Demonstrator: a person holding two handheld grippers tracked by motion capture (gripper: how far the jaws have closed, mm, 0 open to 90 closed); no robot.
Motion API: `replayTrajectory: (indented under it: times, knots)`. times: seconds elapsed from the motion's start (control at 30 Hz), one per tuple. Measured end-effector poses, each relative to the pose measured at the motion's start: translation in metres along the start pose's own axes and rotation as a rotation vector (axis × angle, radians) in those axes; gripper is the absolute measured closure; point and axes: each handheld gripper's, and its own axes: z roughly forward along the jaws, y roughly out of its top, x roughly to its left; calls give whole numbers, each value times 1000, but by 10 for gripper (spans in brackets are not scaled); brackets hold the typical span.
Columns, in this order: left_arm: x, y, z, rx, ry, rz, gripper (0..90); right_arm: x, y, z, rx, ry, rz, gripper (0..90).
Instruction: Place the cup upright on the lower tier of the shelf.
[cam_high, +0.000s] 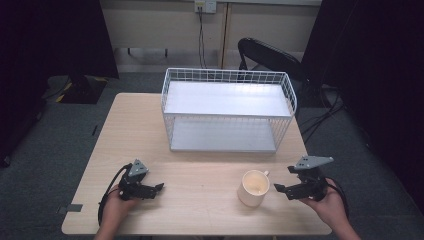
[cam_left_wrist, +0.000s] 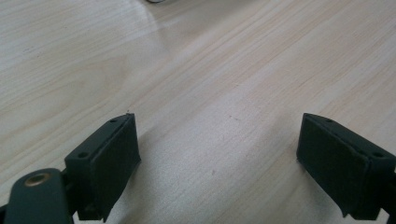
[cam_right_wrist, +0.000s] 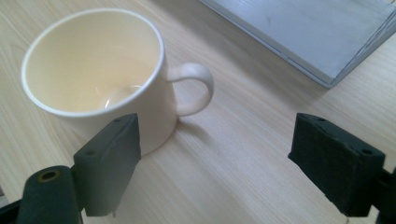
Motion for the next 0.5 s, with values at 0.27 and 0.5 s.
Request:
replayTrajectory:
  times: [0.27,0.5]
  knots:
    - [0,0,0,0,0,1,126,4,14,-1,-8,20,-16,157]
    - [0,0,0,0,0,1,126,11,24,4,-10,33,-30,157]
